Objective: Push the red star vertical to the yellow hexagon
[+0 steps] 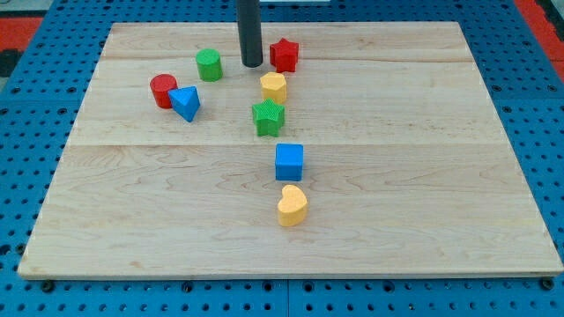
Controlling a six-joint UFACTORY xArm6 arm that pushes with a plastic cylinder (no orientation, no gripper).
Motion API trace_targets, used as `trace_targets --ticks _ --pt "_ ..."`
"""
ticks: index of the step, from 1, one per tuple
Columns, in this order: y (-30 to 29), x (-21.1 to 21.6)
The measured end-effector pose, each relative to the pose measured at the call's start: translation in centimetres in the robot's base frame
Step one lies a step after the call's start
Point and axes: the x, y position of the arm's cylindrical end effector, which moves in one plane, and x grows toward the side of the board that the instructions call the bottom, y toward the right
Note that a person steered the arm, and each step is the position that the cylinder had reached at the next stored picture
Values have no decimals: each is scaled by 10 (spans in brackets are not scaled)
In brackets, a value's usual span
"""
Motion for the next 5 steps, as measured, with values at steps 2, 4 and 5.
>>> trace_targets --ticks 2,4,5 --pt "-15 21" --pt "110 -9" --pt "132 -39"
